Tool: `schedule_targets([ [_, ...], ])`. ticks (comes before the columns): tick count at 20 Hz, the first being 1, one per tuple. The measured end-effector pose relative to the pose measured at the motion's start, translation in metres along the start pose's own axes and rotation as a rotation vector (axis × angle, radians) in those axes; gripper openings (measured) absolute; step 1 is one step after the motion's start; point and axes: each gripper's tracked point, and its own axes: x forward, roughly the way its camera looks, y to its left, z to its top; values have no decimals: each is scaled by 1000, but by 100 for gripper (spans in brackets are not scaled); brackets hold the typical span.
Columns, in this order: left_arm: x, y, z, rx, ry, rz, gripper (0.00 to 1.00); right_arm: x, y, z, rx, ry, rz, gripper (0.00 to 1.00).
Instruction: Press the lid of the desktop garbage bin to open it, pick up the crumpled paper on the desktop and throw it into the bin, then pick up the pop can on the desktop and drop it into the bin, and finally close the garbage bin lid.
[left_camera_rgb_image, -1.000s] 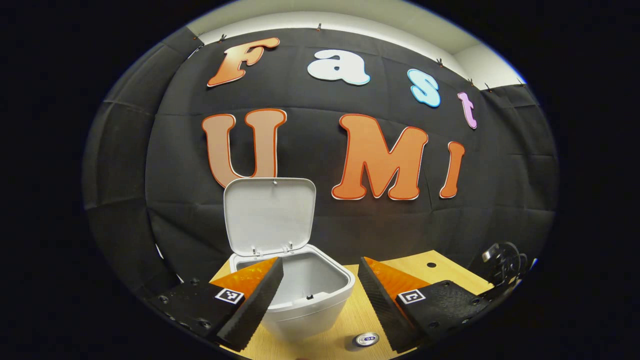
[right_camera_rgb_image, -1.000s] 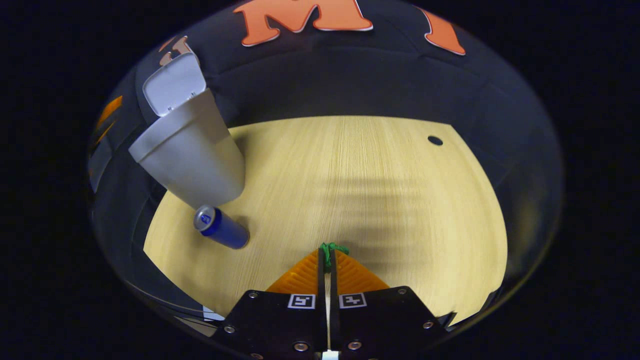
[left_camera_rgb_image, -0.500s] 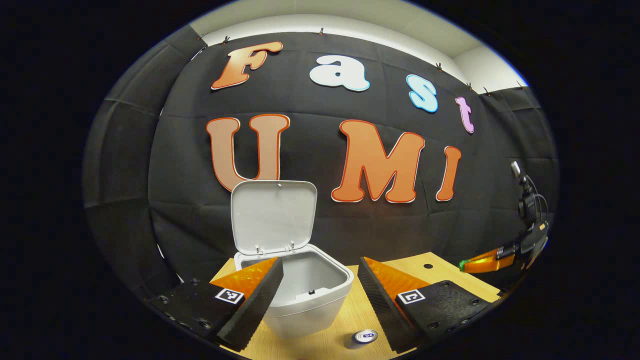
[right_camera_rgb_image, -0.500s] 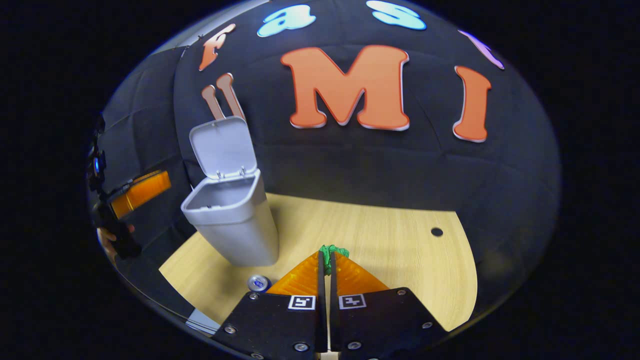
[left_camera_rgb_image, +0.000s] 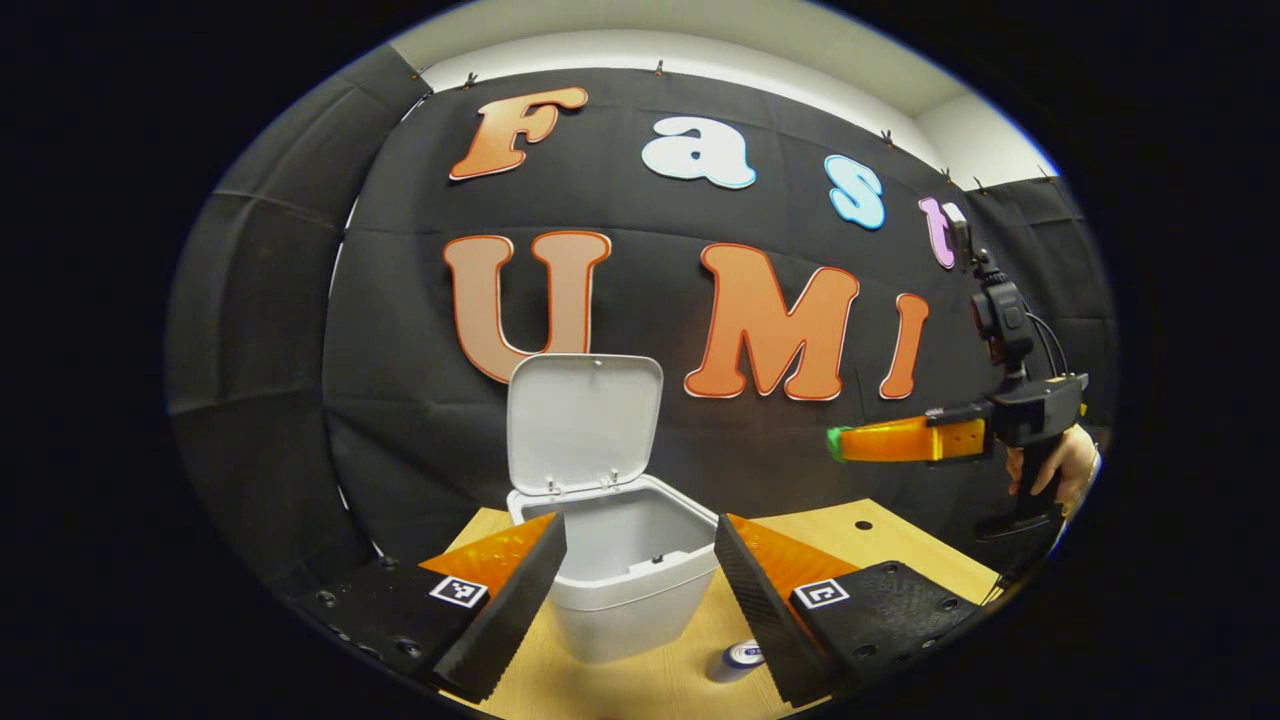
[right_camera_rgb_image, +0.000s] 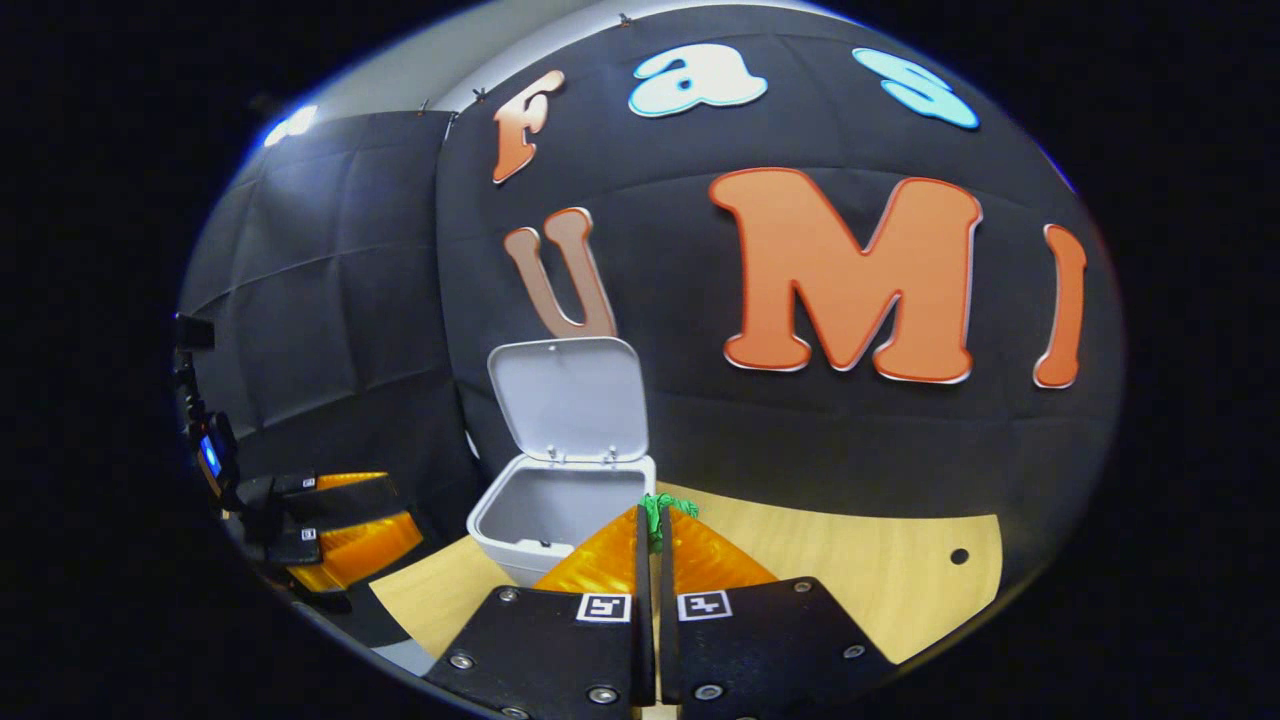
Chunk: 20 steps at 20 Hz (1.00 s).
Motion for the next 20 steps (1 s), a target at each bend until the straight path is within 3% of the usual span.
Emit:
schedule_targets([
  [6,-22,48,1,-6,-8,73,95,59,56,8,25,-1,85,2],
  [10,-33,78,0,-11,-7,121,95,94,70,0,-20,11,58,6],
  [13,-36,93,-2,-6,-1,142,95,107,86,-9,-17,34,82,10],
  [14,-38,98,-4,-7,0,148,95,113,87,-13,-15,46,76,16],
  [15,-38,102,-5,-8,1,154,95,115,88,-16,-16,54,76,33],
  [16,-38,106,-5,-10,2,159,95,118,89,-17,-14,62,76,42],
  [17,-39,109,-5,-14,2,161,95,119,88,-20,-18,66,66,61],
  [20,-38,110,-7,-22,0,160,95,119,82,-15,-18,53,39,95],
])
